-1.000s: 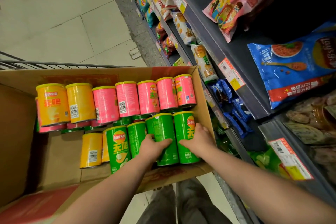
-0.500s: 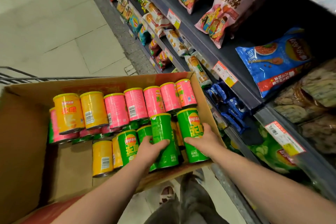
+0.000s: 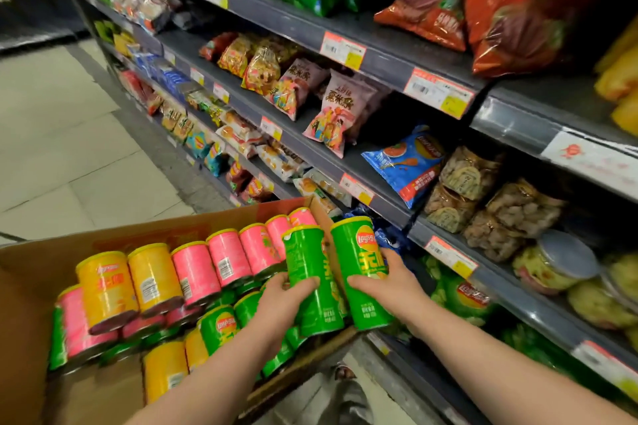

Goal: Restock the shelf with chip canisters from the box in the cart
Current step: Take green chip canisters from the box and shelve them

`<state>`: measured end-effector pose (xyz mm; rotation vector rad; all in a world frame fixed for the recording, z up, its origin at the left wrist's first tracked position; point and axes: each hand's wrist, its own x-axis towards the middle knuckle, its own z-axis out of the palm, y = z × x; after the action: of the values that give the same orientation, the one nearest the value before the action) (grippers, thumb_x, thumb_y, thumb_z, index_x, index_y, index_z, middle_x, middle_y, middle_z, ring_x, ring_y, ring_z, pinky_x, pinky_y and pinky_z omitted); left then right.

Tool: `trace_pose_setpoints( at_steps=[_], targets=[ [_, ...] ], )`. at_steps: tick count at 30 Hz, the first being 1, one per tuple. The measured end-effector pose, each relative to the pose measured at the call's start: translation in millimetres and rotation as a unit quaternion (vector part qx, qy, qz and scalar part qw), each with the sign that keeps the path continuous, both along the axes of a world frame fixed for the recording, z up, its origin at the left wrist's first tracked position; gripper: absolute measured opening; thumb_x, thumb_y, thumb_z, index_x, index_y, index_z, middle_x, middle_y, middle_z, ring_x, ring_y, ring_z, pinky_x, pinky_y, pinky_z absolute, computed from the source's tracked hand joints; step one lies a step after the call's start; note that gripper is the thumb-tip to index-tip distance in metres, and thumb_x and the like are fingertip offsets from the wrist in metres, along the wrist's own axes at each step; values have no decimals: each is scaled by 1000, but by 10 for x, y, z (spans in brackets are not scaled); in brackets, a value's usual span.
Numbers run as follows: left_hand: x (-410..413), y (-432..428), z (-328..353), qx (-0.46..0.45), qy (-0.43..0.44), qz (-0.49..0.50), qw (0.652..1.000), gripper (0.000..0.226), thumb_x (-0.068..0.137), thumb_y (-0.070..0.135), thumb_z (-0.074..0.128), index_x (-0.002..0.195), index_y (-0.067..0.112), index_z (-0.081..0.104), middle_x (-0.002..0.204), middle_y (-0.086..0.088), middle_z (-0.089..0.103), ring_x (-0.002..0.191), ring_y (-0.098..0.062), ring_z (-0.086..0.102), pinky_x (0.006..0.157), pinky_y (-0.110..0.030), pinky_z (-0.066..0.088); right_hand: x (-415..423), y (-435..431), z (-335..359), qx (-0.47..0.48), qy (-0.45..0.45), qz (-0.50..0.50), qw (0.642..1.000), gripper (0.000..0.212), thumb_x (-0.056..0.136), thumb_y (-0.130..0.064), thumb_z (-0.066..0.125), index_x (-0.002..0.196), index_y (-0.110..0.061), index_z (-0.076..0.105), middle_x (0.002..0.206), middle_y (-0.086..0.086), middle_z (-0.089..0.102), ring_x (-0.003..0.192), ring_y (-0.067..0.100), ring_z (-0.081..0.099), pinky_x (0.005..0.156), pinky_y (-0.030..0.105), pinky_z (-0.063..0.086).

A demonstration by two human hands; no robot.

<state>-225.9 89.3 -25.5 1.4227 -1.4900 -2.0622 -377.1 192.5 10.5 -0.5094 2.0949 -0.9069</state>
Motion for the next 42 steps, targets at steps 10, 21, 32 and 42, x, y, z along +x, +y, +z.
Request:
trace_pose_setpoints(
  at_steps=[10, 21, 32, 42],
  targets=[
    [-237, 390, 375, 16, 83, -77, 993, 18, 89, 18, 61, 106, 12, 57, 96, -6, 69, 81, -17, 66, 65, -29, 51, 63, 667, 426, -81, 12, -117, 990, 67, 75, -29, 78, 130, -27, 39, 110, -2, 62, 96, 18, 63, 85, 35, 53],
    [-801, 1044, 866, 15, 161, -175, 971, 24, 90, 19, 59, 113, 11, 57, 96, -5, 70, 81, -16, 66, 61, -28, 48, -156, 1524, 874, -147, 62, -227, 961, 65, 75, -28, 78, 129, -26, 42, 105, -8, 61, 95, 14, 63, 83, 33, 52],
    [-1659, 1882, 1476, -3, 242, -225, 944, 15, 89, 21, 59, 105, 19, 60, 91, 1, 73, 81, -14, 69, 64, -30, 49, -826, 2545, 1622, -206, 136, -273, 930, 60, 76, -29, 77, 124, -33, 42, 108, -7, 64, 94, 16, 65, 86, 41, 55],
    [-2146, 2296, 1904, -40, 279, -214, 935, 17, 90, 21, 58, 105, 15, 61, 92, -2, 73, 87, -20, 68, 77, -36, 52, -1692, 3076, 2225, -253, 222, -287, 897, 53, 76, -34, 76, 122, -20, 53, 107, -1, 67, 93, 16, 66, 82, 37, 55]
  ],
)
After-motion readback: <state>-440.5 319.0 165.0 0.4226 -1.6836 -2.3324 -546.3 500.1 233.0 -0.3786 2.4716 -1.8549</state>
